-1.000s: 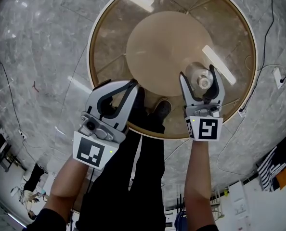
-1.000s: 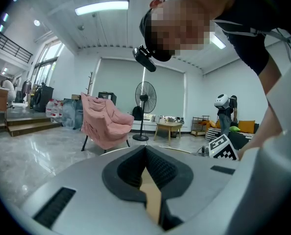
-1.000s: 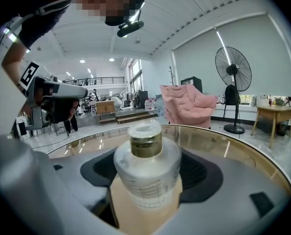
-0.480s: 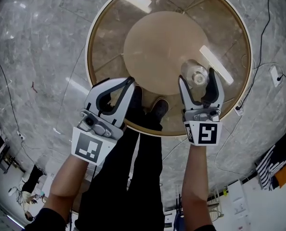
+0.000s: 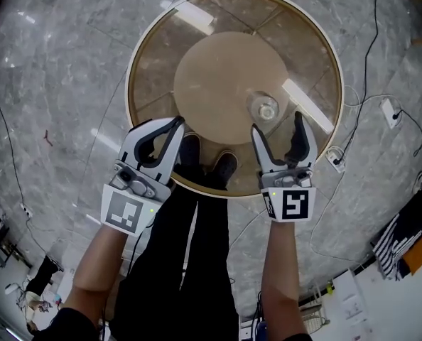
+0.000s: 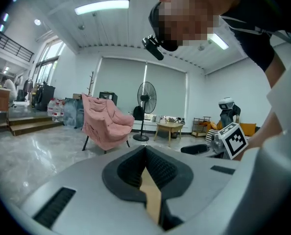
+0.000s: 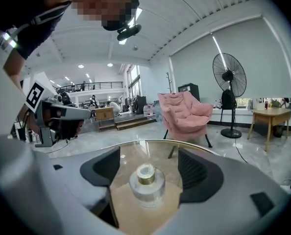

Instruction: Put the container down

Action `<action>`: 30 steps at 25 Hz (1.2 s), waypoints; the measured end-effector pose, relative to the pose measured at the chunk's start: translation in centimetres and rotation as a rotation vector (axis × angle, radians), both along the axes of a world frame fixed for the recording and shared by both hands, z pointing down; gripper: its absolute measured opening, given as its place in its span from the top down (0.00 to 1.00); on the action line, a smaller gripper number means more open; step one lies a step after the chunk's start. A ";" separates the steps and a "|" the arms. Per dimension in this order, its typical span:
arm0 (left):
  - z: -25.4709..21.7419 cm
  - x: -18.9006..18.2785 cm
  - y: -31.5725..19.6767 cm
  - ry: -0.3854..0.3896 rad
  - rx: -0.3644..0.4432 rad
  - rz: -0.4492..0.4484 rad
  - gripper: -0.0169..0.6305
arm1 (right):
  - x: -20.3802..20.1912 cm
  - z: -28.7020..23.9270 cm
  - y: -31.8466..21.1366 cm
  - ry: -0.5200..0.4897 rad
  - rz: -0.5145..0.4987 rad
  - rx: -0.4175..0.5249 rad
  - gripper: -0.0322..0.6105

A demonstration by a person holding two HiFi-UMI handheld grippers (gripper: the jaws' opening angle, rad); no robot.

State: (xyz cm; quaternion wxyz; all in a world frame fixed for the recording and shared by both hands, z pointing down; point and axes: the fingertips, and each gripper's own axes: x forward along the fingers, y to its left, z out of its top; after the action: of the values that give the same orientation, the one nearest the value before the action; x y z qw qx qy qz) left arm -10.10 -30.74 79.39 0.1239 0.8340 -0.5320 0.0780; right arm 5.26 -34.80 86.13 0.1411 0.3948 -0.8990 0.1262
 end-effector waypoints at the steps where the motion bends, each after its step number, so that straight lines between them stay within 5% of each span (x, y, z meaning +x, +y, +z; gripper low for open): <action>1: -0.5 -0.1 -0.1 0.009 0.003 -0.012 0.94 | 0.2 -0.6 0.0 -0.001 0.000 0.002 0.39; 18: -10.4 2.5 1.1 0.048 0.041 0.016 0.94 | 2.8 -16.2 2.9 -0.141 0.049 0.006 0.40; 30: -21.8 4.7 3.9 0.070 0.055 0.034 0.94 | 5.4 -29.0 5.5 -0.116 0.052 -0.090 0.40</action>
State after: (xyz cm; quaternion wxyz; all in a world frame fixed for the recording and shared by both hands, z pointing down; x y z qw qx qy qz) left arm -5.39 -26.86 57.58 0.1181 0.8483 -0.5150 0.0360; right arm 10.68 -29.29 57.11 0.1033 0.4034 -0.8885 0.1928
